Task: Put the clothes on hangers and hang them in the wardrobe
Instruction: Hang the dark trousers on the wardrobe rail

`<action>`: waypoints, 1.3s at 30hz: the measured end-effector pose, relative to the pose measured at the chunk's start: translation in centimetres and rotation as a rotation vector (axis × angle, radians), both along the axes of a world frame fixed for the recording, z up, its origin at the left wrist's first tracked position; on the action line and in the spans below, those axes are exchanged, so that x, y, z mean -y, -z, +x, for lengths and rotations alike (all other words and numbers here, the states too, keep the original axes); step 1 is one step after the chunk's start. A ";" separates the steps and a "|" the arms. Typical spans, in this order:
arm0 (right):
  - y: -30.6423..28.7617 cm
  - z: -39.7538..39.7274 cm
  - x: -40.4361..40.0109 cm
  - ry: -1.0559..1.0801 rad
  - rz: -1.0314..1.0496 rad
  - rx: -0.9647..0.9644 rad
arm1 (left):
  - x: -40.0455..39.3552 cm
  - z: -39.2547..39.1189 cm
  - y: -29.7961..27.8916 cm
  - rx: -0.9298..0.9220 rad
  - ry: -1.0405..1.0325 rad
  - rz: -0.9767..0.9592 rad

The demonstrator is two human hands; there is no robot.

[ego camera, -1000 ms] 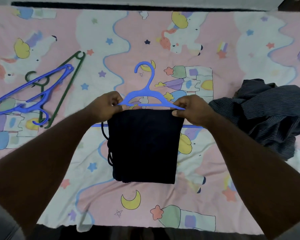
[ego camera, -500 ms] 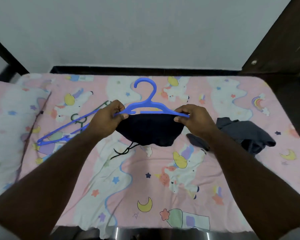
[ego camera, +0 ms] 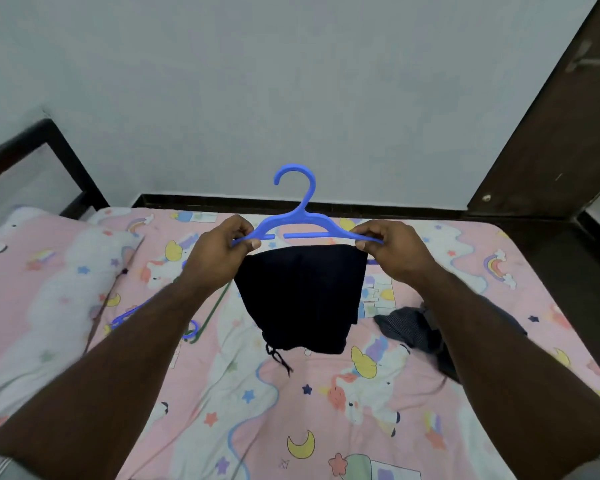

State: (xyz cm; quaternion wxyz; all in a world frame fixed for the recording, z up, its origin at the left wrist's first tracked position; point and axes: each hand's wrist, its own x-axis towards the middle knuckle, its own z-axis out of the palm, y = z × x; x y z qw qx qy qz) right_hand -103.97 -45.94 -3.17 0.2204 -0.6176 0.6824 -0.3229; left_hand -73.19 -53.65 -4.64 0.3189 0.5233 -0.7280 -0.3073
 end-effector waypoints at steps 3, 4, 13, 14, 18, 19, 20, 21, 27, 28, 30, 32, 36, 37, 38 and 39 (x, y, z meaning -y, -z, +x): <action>-1.1 0.8 -0.2 -0.031 -0.003 -0.053 | -0.7 1.2 -1.1 -0.006 -0.012 0.018; -1.3 1.1 -0.2 -0.037 -0.010 -0.061 | -1.0 1.5 -1.4 0.003 -0.017 0.014; -4.4 2.3 -0.8 -0.060 -0.044 -0.046 | -2.4 4.3 -5.2 -0.030 -0.078 -0.045; -5.1 2.4 -0.9 -0.062 -0.041 -0.072 | -2.5 4.7 -6.0 -0.030 -0.087 -0.061; -7.6 3.0 -0.8 -0.083 -0.081 -0.033 | -3.4 6.5 -9.3 -0.049 -0.109 -0.097; -8.2 3.2 -0.7 -0.081 -0.098 0.003 | -3.5 7.0 -10.1 -0.055 -0.123 -0.108; -8.7 3.4 -0.5 -0.082 -0.121 0.037 | -3.8 7.6 -11.0 -0.057 -0.138 -0.119; -9.2 3.6 -0.2 -0.087 -0.147 0.079 | -4.1 8.1 -11.9 -0.067 -0.150 -0.124; -12.8 4.9 1.2 -0.246 -0.238 0.351 | -6.7 10.6 -17.1 -0.172 -0.237 -0.098; -13.5 5.1 1.5 -0.278 -0.243 0.411 | -7.3 10.9 -18.1 -0.182 -0.248 -0.101; -14.9 5.4 2.2 -0.331 -0.240 0.514 | -8.5 11.8 -19.8 -0.226 -0.303 -0.133; -16.2 5.6 3.0 -0.382 -0.230 0.576 | -9.9 13.8 -20.9 -0.356 -0.396 -0.202; -18.2 6.1 4.2 -0.456 -0.212 0.668 | -13.4 17.8 -19.6 -0.668 -0.597 -0.127; -18.6 6.3 4.5 -0.476 -0.208 0.685 | -14.1 18.1 -18.9 -0.776 -0.584 -0.058; -18.9 6.6 4.8 -0.499 -0.203 0.702 | -14.8 18.1 -18.3 -0.900 -0.545 -0.014; -19.2 7.0 5.0 -0.522 -0.194 0.718 | -15.4 17.8 -18.0 -1.020 -0.498 -0.010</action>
